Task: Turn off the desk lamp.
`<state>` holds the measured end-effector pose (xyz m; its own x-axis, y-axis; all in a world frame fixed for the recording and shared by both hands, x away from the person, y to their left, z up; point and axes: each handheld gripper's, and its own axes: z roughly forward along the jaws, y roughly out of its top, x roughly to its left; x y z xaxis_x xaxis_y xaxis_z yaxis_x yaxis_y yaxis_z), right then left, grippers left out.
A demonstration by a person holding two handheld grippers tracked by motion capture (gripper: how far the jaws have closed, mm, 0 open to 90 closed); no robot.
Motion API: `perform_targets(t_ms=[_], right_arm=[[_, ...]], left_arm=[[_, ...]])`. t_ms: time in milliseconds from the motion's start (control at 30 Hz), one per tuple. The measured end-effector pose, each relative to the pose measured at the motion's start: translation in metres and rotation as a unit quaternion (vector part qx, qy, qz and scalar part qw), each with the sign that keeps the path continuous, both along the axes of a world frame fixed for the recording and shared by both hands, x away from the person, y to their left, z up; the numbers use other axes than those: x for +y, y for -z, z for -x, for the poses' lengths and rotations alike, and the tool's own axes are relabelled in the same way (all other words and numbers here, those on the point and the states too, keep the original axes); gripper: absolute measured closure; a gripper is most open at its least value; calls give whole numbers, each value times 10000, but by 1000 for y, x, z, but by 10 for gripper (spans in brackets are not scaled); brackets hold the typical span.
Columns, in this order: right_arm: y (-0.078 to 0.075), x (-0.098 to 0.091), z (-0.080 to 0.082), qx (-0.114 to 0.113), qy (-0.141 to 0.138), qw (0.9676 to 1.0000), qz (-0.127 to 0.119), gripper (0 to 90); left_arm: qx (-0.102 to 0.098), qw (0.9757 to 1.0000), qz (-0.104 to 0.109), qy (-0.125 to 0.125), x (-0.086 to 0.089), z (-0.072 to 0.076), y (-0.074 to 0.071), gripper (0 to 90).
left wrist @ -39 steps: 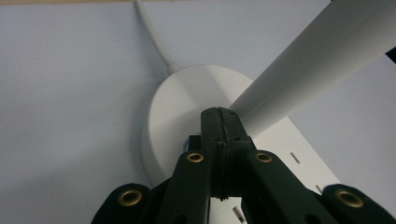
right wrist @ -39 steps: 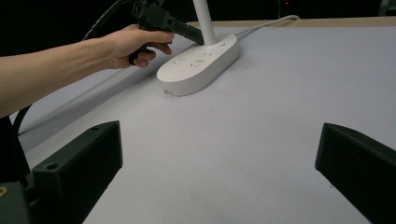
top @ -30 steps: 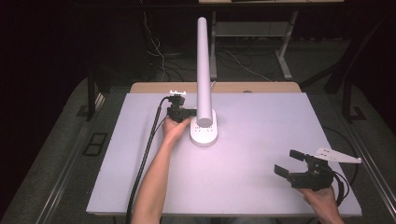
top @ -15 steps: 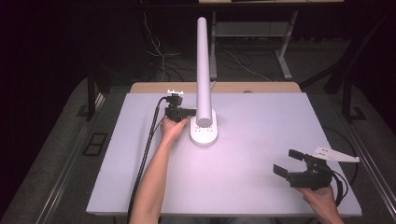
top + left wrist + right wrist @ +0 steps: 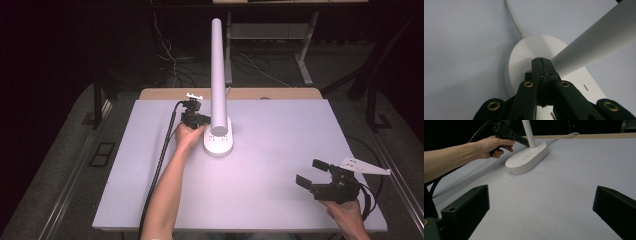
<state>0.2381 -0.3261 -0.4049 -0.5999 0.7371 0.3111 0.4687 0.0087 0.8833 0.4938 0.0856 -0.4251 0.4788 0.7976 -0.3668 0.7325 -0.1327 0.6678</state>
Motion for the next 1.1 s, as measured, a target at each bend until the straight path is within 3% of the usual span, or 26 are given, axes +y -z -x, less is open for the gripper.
perform_targets(t_ms=[133,200,233,400,667,900,1100], right_arm=[[0,-1,1,6,30,10000,-12,5],[0,0,1,4,26,10000,-11,5],[0,0,0,-5,13,10000,-2,5],[1,0,-1,4,11,10000,12,5],[1,3,-2,8,-11,10000,24,5],[1,3,-2,5,-33,10000,26,5],[1,4,-1,24,-39,10000,15,5]], left_arm=[[-98,9998,-111,-131,10,-1,0,899],[-159,9996,47,-211,16,1,-1,898],[-226,9997,-60,-59,22,1,-2,897],[-414,9989,179,-111,34,8,-8,837],[-573,9977,355,-54,42,17,-16,754],[-687,9958,603,73,51,25,-27,551],[-797,9934,789,232,64,39,-38,289]])
